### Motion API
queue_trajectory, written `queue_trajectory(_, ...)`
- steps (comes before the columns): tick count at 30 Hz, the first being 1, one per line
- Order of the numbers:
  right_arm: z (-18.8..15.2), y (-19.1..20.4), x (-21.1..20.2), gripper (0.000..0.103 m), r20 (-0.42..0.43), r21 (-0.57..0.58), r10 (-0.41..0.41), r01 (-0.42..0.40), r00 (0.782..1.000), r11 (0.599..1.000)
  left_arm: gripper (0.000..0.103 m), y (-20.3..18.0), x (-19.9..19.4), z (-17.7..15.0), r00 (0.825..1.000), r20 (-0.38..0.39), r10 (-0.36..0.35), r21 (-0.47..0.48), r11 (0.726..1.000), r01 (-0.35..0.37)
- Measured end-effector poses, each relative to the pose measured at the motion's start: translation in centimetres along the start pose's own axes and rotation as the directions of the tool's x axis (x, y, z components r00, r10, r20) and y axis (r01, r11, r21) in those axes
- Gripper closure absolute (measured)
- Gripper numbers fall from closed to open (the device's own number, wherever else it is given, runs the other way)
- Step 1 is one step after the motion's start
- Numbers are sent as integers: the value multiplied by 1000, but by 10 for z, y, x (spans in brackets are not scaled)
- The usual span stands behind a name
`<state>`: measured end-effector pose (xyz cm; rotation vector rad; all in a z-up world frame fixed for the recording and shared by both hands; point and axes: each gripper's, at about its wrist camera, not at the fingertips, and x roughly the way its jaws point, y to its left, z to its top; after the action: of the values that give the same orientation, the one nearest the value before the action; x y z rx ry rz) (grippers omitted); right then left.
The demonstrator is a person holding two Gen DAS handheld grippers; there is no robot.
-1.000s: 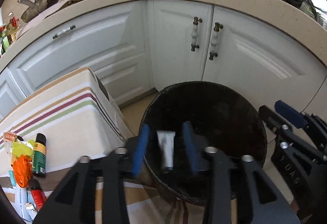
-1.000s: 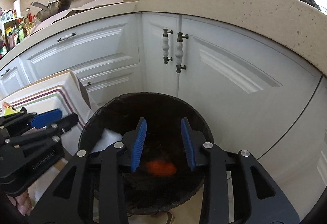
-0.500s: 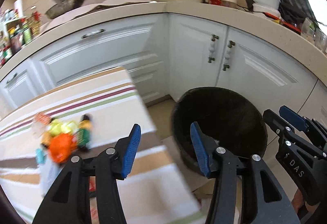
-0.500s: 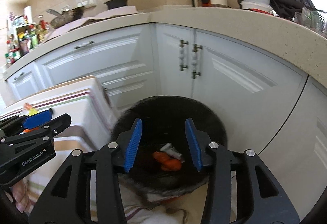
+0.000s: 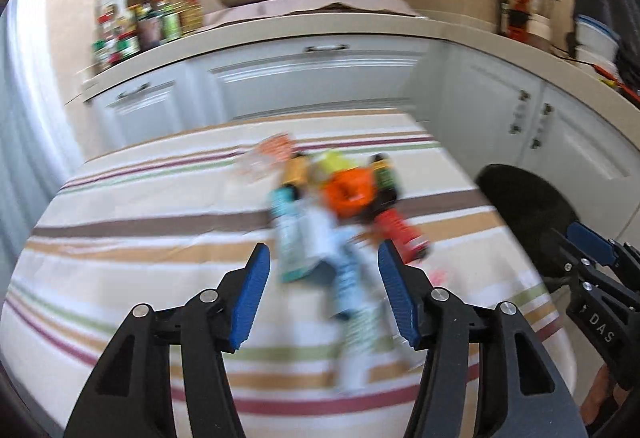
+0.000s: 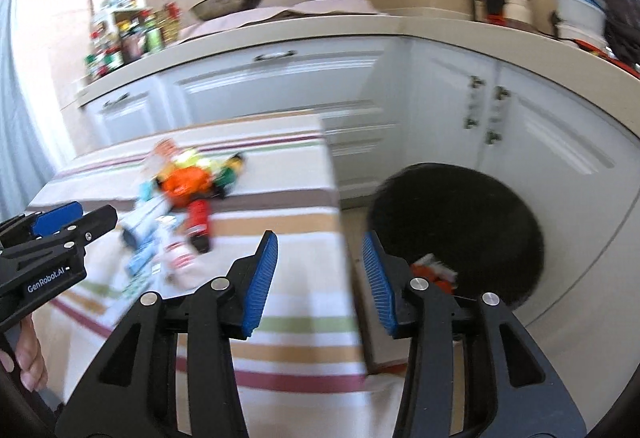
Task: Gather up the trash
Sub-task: 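Return both tools to the table and grasp the white DERU bottle with the right gripper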
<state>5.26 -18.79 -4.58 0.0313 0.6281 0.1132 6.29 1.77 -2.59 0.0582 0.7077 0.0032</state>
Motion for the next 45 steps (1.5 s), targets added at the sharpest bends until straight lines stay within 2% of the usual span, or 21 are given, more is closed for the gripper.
queue_trajectory(4,-7,31,2,60,-22,-42,49,-50,999,998,47,31,-4,-14,998,-12,61,-39,997,-61)
queue_trajectory(8,-13,63,6,60,-55,-88,97,-102,994,991,47,58,-6,-27,995,-24,92,-80,992,-94)
queue_trajectory(13,-19,86,9,61,-83,-132,118,-129,989,983,46,83,-4,-37,992,-44,117,-119,985,-121)
queue_trajectory(23,-15,85,30,61,-120,-134,75,-91,990,987,46,102,0,-45,990,-62,129,-147,980,-137)
queue_trajectory(31,-8,84,50,62,-177,-128,90,-114,980,985,46,110,7,-47,986,-85,141,-169,973,-154)
queue_trajectory(33,-7,85,55,71,-196,-125,100,-126,976,984,46,109,8,-46,986,-89,141,-166,974,-154)
queue_trajectory(45,-10,83,54,75,-202,-136,121,-150,972,979,46,95,13,-45,988,-99,119,-136,982,-132)
